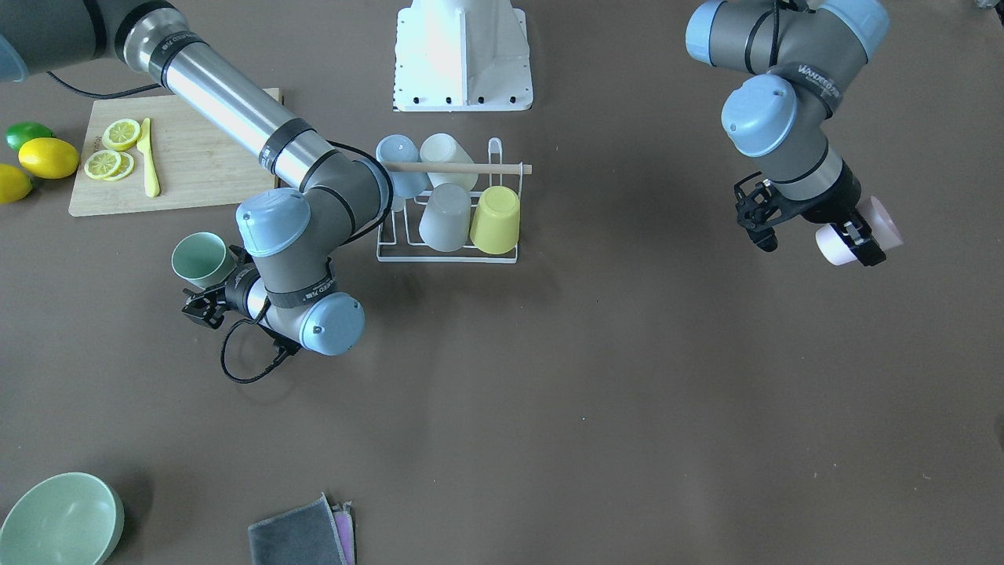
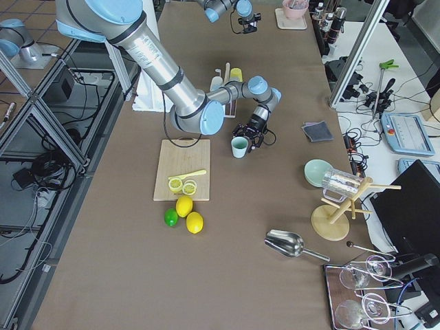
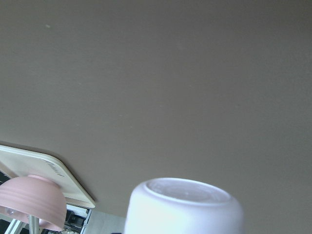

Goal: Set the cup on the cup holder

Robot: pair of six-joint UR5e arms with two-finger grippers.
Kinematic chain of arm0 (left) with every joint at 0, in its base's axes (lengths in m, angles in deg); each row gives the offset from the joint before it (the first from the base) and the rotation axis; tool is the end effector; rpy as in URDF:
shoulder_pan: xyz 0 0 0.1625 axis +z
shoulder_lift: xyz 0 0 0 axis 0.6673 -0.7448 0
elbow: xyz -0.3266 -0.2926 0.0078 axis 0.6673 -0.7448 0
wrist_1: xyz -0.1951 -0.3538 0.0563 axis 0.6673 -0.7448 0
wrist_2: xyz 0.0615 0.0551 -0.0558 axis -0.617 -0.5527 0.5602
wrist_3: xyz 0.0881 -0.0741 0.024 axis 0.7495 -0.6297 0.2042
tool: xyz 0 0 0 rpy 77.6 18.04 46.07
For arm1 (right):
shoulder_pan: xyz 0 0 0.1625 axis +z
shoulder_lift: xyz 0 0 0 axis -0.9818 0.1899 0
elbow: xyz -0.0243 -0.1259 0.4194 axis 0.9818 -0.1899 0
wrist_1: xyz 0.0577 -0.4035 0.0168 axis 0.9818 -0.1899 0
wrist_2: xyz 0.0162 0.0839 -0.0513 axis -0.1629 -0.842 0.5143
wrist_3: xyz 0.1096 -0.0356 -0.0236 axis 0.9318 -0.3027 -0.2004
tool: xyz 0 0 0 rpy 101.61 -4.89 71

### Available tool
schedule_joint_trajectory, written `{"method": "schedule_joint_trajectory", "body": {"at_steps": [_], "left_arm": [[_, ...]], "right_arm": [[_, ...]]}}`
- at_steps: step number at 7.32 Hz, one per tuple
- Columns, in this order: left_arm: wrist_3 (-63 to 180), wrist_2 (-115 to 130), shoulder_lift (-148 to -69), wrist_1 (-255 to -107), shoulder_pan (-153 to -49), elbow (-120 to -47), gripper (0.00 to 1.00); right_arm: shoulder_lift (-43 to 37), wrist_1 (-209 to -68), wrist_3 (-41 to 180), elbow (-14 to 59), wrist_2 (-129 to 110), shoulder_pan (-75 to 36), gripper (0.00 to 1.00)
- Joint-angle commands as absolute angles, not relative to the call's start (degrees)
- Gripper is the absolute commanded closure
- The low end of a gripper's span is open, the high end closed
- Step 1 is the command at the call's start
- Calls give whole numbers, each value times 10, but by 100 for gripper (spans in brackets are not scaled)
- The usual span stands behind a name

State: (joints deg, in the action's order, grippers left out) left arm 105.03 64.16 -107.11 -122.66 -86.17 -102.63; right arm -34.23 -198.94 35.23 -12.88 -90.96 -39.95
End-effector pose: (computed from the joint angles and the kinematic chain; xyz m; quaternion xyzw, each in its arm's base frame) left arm 0.2851 -0.4977 0.4445 0.0681 -0.0929 0.6151 0.7800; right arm -0.5087 -0.5473 0.4603 -0.2690 -0.0482 -0.5190 0.8099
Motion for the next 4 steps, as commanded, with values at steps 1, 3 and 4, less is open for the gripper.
{"method": "schedule_joint_trajectory", "body": {"at_steps": [1,3,4], "left_arm": [[1049,644,-1077,-1248,-891,-1067,38],[1015,648,-1060,-1317,-899,-1104,38],[1012,673,-1033,-1390,-899,-1101,40]], "right_arm": [[-341,-1989,352,-134,-909,-403,1],[-339,-1990,320,-134,-895,-389,1],[-335,-1988,321,-134,-894,-397,6]]}}
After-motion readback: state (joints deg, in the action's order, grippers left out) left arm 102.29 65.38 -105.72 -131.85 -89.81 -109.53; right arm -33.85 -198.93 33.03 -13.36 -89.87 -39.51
